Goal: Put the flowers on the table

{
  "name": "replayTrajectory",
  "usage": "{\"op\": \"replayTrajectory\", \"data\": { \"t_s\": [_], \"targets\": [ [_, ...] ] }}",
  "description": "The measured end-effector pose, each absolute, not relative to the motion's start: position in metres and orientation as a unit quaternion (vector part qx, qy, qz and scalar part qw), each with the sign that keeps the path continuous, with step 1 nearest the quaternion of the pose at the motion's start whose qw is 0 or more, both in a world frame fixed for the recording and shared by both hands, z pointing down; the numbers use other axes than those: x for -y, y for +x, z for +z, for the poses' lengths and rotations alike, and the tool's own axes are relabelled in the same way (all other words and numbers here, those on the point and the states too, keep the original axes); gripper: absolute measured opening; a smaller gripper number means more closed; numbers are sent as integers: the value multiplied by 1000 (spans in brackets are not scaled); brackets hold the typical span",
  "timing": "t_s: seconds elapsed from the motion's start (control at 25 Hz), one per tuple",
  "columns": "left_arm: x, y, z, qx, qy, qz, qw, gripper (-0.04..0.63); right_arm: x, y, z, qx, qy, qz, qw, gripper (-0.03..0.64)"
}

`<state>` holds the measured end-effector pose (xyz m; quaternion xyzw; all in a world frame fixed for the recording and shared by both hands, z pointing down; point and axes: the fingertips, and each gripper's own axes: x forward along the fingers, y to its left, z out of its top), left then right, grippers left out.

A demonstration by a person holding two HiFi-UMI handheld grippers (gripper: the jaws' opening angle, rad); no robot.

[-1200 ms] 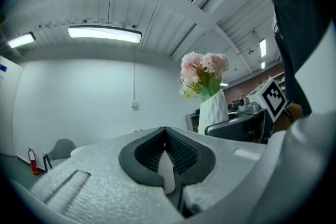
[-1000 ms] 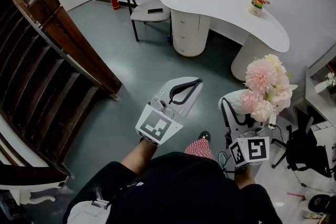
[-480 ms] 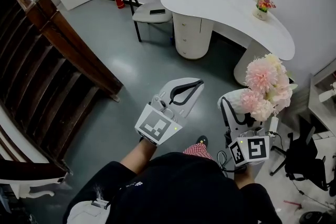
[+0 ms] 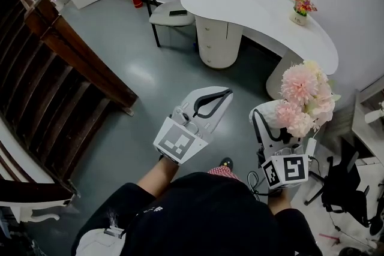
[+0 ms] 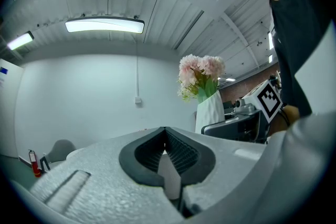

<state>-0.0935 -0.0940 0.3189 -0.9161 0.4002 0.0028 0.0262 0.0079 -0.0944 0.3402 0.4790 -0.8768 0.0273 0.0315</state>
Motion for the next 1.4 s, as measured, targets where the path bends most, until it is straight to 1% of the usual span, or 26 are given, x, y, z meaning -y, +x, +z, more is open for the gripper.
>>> {"op": "replayTrajectory", "data": {
  "t_s": [0.12, 0.28, 0.44, 0.68, 1.4],
  "targets": [
    [107, -83, 317, -402, -915, 1, 27, -3, 107, 18, 339, 878, 476, 31, 32, 371],
    [139, -47, 309, -401, -916, -4, 18, -3, 140, 50, 332, 880, 472, 34, 34, 371],
    [152, -26, 320, -405, -914, -9, 16, -3, 154, 71, 344, 882, 468, 36, 32, 371],
    [149, -30, 317, -413, -911, -11, 23, -3, 152, 67, 341, 887, 460, 33, 30, 371],
    [160, -15, 330, -416, -909, -8, 29, -3, 161, 81, 355, 890, 454, 24, 34, 371]
  ]
}}
